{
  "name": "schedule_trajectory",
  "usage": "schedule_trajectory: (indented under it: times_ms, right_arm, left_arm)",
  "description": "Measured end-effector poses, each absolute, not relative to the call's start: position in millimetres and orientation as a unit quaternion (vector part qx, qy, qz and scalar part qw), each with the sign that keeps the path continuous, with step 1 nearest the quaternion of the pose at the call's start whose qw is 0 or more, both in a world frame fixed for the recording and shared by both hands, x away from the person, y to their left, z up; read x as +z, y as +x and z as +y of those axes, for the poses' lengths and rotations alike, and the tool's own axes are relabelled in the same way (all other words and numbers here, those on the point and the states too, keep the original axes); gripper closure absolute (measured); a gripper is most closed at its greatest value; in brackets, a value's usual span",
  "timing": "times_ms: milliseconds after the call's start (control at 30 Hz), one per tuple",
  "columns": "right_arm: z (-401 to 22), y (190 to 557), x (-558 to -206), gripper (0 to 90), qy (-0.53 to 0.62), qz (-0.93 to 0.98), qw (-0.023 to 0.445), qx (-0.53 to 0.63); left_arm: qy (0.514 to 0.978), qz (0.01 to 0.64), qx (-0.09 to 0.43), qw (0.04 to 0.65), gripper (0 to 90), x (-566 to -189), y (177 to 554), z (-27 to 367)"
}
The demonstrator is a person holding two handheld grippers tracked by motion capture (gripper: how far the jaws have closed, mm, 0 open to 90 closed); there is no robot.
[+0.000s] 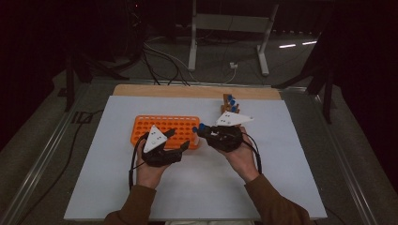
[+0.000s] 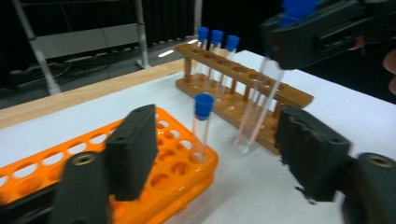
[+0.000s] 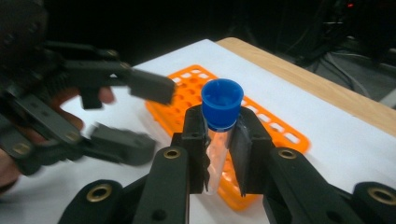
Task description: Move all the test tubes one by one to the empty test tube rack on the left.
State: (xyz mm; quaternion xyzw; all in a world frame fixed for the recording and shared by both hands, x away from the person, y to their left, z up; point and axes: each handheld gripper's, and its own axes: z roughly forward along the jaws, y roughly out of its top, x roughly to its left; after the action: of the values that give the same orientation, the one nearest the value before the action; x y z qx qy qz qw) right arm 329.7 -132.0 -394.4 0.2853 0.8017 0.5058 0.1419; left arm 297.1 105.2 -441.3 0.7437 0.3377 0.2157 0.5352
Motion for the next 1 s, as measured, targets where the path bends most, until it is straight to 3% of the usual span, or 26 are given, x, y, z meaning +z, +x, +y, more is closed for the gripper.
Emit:
schedule_trajectory:
  times_ms: [67,133,200,433,567,767,800,900,1000]
  right_arm:
    - [-123,328,-393,77.0,0.28,0.804,0.132,0.508]
    - [-120,327,-393,77.0,0.277,0.805,0.129,0.509]
    - [-112,325,-393,77.0,0.27,0.809,0.121,0.508]
    - [-103,324,-396,77.0,0.262,0.815,0.11,0.505]
    - [-104,324,-397,75.5,0.263,0.815,0.105,0.506]
    - [-125,327,-391,39.8,0.281,0.787,0.112,0.538]
    - [-125,327,-391,39.8,0.281,0.787,0.112,0.538]
    - [-132,326,-389,26.0,0.289,0.785,0.137,0.531]
    - [-140,325,-390,17.8,0.296,0.784,0.162,0.521]
  left_arm:
    - [0.748,0.328,0.21,0.537,44.6,-442,297,102]
    - [0.753,0.319,0.204,0.539,48.5,-442,296,99]
    - [0.753,0.313,0.2,0.543,59.5,-442,296,98]
    - [0.757,0.297,0.2,0.547,76.9,-442,295,99]
    - [0.761,0.292,0.2,0.544,78.3,-442,294,97]
    - [0.757,0.308,0.209,0.536,78.5,-444,299,97]
    - [0.755,0.312,0.214,0.536,78.5,-444,301,98]
    - [0.745,0.326,0.221,0.538,78.5,-444,307,100]
    - [0.733,0.345,0.227,0.541,78.5,-446,317,101]
